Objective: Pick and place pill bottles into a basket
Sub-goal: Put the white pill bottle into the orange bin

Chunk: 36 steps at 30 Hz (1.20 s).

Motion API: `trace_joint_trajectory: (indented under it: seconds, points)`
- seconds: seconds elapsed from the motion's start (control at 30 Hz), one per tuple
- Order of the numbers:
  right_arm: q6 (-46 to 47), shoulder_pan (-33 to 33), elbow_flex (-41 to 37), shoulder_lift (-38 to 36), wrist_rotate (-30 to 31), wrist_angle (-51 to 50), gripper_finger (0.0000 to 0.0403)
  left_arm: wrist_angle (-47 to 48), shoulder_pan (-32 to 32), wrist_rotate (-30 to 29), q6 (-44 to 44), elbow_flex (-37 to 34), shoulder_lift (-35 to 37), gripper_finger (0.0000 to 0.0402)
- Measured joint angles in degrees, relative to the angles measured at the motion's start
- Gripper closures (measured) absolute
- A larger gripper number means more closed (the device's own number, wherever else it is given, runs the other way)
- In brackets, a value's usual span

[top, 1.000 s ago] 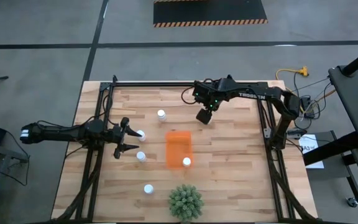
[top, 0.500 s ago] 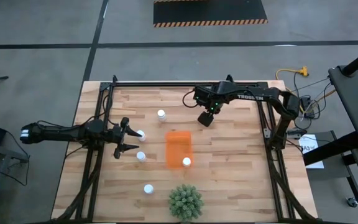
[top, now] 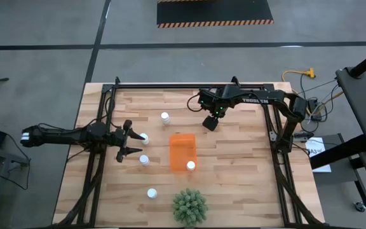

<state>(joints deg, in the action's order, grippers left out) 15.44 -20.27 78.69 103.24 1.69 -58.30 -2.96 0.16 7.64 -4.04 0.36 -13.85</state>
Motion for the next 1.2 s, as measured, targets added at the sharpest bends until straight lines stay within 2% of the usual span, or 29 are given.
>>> trace_joint_trajectory:
  seconds: [0.63,0.97,1.2]
  points:
    - [-2.2,-0.3,-4.0,0.0,0.0,5.6,0.0176,0.0,0.0,0.0,0.0,0.0,0.0,0.0168]
    - [-2.1,-0.3,-4.0,0.2,-0.1,6.4,0.0196,0.0,0.0,0.0,0.0,0.0,0.0,0.0168]
    - [-3.2,-0.3,-3.9,3.4,-0.1,6.4,0.0213,0.0,0.0,0.0,0.0,0.0,0.0,0.0168]
